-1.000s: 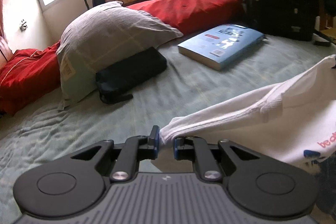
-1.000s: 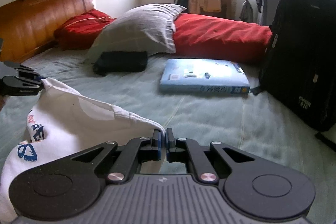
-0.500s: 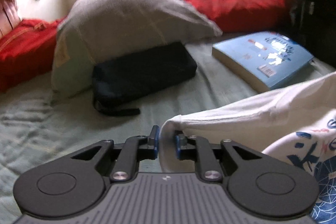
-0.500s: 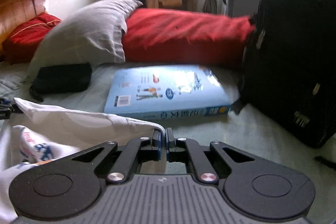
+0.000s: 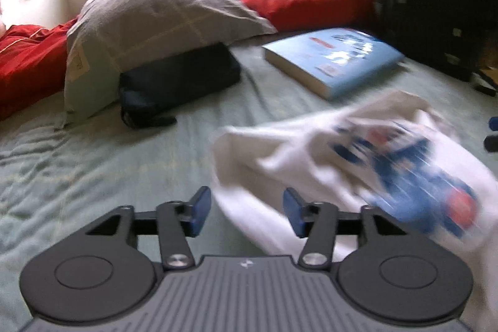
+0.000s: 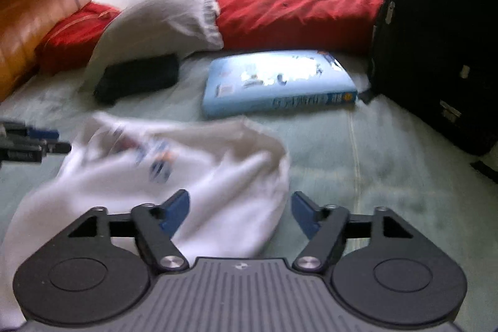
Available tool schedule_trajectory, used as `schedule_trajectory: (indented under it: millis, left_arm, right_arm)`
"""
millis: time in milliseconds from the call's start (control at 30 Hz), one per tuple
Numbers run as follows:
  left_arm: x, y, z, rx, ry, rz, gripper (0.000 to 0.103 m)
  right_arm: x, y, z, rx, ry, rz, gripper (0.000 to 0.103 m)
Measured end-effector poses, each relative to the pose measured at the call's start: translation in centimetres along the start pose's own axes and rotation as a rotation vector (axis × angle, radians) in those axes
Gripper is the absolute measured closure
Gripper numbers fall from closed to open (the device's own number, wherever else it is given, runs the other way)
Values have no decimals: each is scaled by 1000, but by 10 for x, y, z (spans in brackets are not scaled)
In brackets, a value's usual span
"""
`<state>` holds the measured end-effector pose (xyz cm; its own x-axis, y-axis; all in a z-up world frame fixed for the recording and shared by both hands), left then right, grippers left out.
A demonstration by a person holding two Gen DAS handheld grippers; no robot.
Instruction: Fold clothes
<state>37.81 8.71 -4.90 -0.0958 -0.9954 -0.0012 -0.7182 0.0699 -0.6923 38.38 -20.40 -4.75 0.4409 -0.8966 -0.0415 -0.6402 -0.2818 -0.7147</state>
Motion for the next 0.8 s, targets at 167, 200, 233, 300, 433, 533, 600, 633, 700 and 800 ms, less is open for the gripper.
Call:
schedule_trajectory:
  millis: [167,200,233,300,433,533,600,633,700,800]
  left_arm:
    - [28,51,-52,-32,68,0,28]
    - [34,61,-61,-37,81,-5,27]
    - [39,71,-68,-42,94,-14,26]
    - [49,94,-80,-64,117,-24,24]
    - [66,135,-101,-90,127,-15,24]
    - [74,155,-117,-72,110,-4,24]
    - [75,164,-126,-54,99,-14,24]
    - [74,168,-130,-49,96,-19,24]
    - [71,175,-136,-43,82,-24,23]
    - [67,182,-140,-33,50,-20,21]
  right_arm:
    - [-32,50,-55,-10,-27,-24,1]
    - [-39,62,-62,-16,-29,-26,0]
    - [-45,74,-66,-30,-22,-30,0]
    - [-57,98,-75,-59,-7,-38,0]
    - [-79,141,-85,-122,29,-54,0]
    - [-95,164,-90,-169,25,-60,0]
    - [-106,174,-96,-180,-5,-60,0]
    - [-110,175,-100,-166,-16,-51,0]
    - [-114,173,-107,-152,1,-33,0]
    - [-124,163,-117,-120,7,-14,0]
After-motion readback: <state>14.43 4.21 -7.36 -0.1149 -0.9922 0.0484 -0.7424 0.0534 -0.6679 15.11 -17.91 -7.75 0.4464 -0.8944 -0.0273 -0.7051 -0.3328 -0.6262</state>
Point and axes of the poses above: each gripper's, at about its wrist camera, not at the fingertips, and z roughly the way its jaws point, x to its right, y to its underside, the point moved 9 cm from there along z, roughly the way its jaws point, and after that the axes turned 4 degrees about -z, right-handed, at the moved point
